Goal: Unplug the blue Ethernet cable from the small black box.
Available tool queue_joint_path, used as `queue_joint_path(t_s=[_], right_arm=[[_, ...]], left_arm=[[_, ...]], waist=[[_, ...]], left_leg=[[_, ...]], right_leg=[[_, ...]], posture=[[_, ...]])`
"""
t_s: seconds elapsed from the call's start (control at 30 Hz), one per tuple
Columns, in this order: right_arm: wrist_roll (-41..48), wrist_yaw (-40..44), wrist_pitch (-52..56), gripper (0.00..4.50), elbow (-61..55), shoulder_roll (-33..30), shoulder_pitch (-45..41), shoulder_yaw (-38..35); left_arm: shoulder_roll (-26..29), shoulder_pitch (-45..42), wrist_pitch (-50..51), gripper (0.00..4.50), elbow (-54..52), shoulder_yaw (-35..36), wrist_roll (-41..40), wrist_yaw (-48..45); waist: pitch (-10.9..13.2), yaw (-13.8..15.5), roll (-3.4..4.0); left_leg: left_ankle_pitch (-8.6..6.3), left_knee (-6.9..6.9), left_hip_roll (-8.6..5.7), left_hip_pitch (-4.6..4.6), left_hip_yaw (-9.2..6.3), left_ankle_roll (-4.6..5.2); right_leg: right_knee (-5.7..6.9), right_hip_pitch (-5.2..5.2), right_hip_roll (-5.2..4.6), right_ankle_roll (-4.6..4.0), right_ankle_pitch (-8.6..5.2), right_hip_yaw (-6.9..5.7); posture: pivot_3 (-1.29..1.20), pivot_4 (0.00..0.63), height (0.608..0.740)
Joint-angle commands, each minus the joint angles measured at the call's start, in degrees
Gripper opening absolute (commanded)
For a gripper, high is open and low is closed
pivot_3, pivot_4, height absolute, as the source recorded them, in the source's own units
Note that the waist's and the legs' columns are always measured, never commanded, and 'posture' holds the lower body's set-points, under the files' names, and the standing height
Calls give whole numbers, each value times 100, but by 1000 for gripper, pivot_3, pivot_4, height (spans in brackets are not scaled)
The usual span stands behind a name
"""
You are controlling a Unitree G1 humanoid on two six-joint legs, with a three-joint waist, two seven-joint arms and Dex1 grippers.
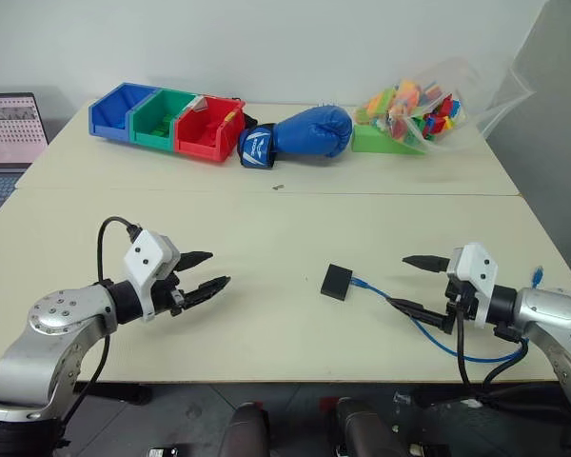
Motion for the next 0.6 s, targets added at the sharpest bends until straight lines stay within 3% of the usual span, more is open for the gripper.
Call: queue_joint_path(t_s=[0.03,0.43,0.6], right_arm=[[-24,37,-188,4283,-29,-25,-16,-108],[-147,-25,-214,4283,-5,8,-88,12],[-570,-311,-52,4283,35,112,-245,449]], left_arm=[[89,-15,-81,3174,-258,110,-120,-131],[88,-22,5,3174,-346,9,-47,-145],[167,-36,83,3174,-518,-192,-130,-360]], waist=[[0,-1,0],[0,0,0],[0,-2,0]], left_leg=[[0,0,0,0,1,0],[0,1,0,0,1,0],[0,1,0,0,0,0]], right_leg=[[0,0,0,0,0,0],[0,0,0,0,0,0],[1,0,0,0,0,1]], posture=[[0,150,740],[0,150,740],[0,150,740]])
